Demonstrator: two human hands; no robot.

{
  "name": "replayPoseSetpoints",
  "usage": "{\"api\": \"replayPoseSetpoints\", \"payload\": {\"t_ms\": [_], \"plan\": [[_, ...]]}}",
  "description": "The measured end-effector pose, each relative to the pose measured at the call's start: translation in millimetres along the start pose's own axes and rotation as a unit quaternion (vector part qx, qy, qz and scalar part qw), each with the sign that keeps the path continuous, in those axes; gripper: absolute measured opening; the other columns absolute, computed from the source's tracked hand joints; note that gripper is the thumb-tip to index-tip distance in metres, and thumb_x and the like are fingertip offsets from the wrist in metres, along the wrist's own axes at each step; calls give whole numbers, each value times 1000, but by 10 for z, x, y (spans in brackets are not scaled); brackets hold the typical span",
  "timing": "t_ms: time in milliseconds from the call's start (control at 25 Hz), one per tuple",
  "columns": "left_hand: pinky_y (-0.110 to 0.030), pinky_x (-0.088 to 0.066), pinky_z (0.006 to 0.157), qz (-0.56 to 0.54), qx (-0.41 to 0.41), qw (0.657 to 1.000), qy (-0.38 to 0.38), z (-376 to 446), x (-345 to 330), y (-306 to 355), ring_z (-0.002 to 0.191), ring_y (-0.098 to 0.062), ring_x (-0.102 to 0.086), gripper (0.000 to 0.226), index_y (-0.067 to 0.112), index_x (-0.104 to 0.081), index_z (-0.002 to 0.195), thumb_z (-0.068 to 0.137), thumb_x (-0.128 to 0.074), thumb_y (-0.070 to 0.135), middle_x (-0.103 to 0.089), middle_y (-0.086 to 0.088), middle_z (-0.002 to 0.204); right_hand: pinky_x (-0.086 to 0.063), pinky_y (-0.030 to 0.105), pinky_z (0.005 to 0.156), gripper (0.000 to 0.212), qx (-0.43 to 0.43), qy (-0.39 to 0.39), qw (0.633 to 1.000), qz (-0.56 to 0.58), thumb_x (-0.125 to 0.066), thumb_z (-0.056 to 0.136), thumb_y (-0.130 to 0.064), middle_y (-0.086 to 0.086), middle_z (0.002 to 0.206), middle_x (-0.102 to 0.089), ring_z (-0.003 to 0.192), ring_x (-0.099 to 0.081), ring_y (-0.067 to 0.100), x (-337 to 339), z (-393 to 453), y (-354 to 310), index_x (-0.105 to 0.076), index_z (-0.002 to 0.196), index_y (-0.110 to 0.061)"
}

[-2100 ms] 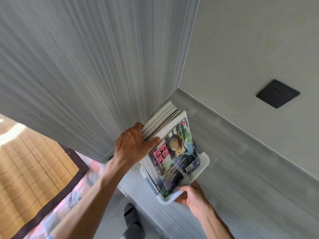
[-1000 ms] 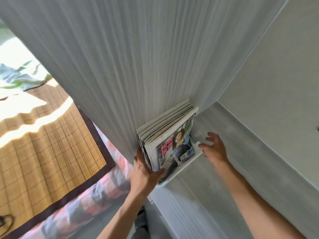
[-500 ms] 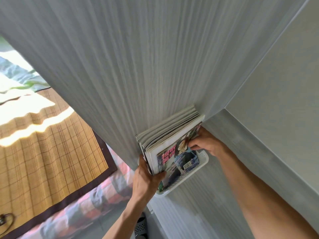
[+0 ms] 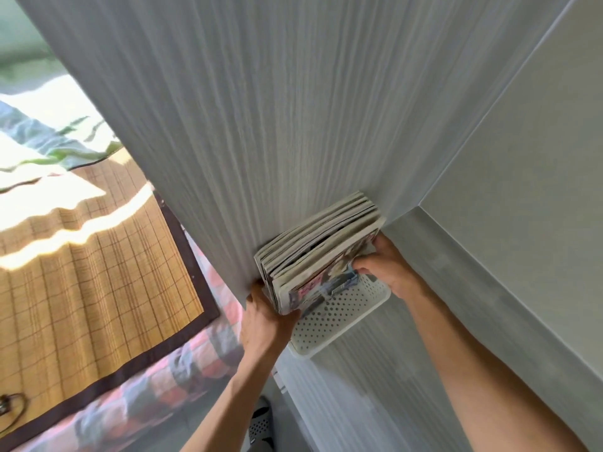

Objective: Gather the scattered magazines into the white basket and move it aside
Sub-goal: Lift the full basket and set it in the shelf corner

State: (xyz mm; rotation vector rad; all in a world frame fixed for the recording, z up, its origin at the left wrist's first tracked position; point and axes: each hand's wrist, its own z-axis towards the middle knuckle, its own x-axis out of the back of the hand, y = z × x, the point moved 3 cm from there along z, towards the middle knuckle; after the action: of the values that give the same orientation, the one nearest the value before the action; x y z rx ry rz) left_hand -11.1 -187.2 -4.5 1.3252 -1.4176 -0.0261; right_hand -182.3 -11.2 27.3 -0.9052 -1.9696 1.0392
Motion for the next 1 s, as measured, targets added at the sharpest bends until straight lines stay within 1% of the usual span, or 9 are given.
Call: {"api": "replayPoseSetpoints", "payload": {"t_ms": [120, 240, 360, 480, 560, 680, 840, 960, 1000], "plan": [[-48, -54, 87, -82, 81, 992, -49, 103, -54, 1, 102, -35, -60, 81, 16, -39, 127, 59, -80, 33, -64, -13, 113, -55, 36, 87, 66, -28, 17, 999, 17, -70, 69, 13, -13, 97, -62, 99, -64, 16, -19, 14, 61, -52, 90, -47], [-48, -53, 90, -118, 132, 983, -45, 155, -110, 120, 107, -39, -58, 62, 13, -44, 122, 68, -71, 26, -67, -16, 111, -45, 31, 86, 58, -35, 27, 999, 7, -74, 66, 6, -16, 97, -65, 101, -61, 11, -64, 7, 86, -55, 91, -43], [-47, -54, 89, -132, 140, 980, -46, 221, -104, 186, 105, -39, -61, 53, 13, -48, 119, 74, -70, 28, -68, -16, 108, -40, 30, 93, 62, -44, 21, 998, 37, -73, 68, 4, -11, 107, -65, 106, -57, 9, -125, 31, 27, -53, 111, -37], [-46, -55, 86, -155, 134, 978, -37, 137, -34, 109, 98, -35, -65, 53, 13, -53, 116, 71, -76, 32, -70, -12, 104, -42, 17, 71, 62, -45, 152, 982, 100, -75, 76, -3, -22, 100, -57, 90, -57, -4, -199, -233, 109, -47, 123, -32], [-42, -54, 85, -202, 133, 970, -40, 55, -34, 51, 95, -31, -63, 50, 15, -49, 117, 74, -74, 24, -68, -9, 105, -54, 25, 69, 50, -116, 184, 954, 208, -69, 80, -5, -8, 105, -64, 87, -69, 10, -413, -517, 442, -51, 123, -22], [-39, -46, 82, -273, 153, 948, -62, 45, -126, 147, 96, -30, -55, 45, 12, -41, 122, 80, -59, 8, -61, -12, 111, -61, 37, 79, 33, -224, 75, 913, 333, -61, 84, 3, 15, 110, -68, 93, -73, 29, -828, -806, 692, -59, 115, -9], [-35, -42, 78, -270, 156, 946, -93, 7, -178, 193, 97, -30, -56, 47, 9, -44, 123, 78, -58, 7, -62, -12, 110, -59, 39, 78, 26, -197, 209, 898, 334, -61, 84, 7, 20, 100, -72, 86, -71, 28, -757, -940, 881, -64, 107, -6], [-41, -49, 87, -231, 150, 958, -86, 12, -76, 161, 102, -36, -58, 42, 9, -48, 121, 80, -57, 12, -65, -15, 112, -58, 41, 82, 38, -192, 87, 869, 448, -58, 83, 9, 15, 95, -75, 89, -72, 31, -967, -944, 642, -58, 116, -9], [-43, -50, 87, -212, 132, 964, -91, 45, -45, 167, 102, -39, -59, 40, 11, -49, 119, 80, -55, 13, -66, -16, 111, -57, 40, 82, 38, -177, 49, 878, 442, -56, 83, 7, 13, 93, -75, 90, -71, 32, -1034, -849, 491, -58, 116, -11]]}}
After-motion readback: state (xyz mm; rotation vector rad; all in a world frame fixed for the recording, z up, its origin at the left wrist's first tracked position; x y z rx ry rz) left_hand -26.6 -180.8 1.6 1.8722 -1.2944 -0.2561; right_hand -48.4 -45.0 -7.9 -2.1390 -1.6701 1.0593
